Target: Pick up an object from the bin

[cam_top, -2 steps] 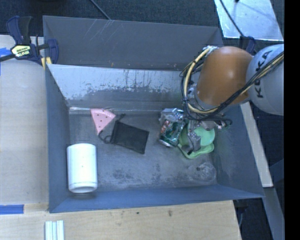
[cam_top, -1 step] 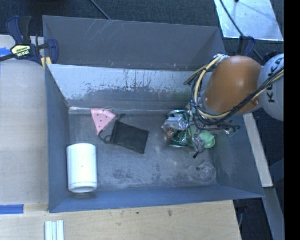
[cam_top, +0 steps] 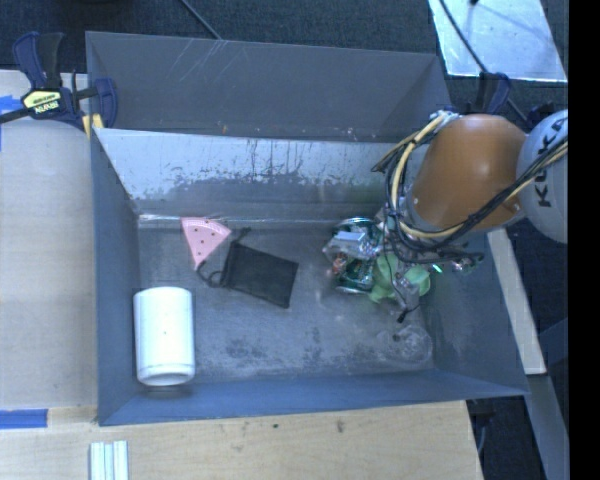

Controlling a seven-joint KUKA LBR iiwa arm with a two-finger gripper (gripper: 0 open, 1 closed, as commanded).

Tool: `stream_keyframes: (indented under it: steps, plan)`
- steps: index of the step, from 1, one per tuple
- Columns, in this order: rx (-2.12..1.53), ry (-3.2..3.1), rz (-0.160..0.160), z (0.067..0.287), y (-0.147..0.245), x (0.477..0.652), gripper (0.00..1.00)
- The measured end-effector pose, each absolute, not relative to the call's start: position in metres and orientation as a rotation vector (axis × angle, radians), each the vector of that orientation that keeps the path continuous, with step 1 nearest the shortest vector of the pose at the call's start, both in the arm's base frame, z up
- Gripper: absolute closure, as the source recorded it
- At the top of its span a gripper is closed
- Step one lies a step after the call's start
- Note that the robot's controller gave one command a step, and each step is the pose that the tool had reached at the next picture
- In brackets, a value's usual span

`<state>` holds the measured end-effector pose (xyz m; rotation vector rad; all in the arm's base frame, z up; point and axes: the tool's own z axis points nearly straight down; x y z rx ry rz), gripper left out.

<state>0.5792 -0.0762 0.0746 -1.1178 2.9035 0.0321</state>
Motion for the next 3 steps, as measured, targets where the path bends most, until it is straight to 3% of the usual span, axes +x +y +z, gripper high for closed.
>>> stream_keyframes:
  steps: [1,3]
  plan:
    - [-1.099,2.925,0.006,0.0740,-0.0912,0.5770,1.00]
    - [-1.099,2.926,0.006,0.0740,-0.0916,0.5768,1.00]
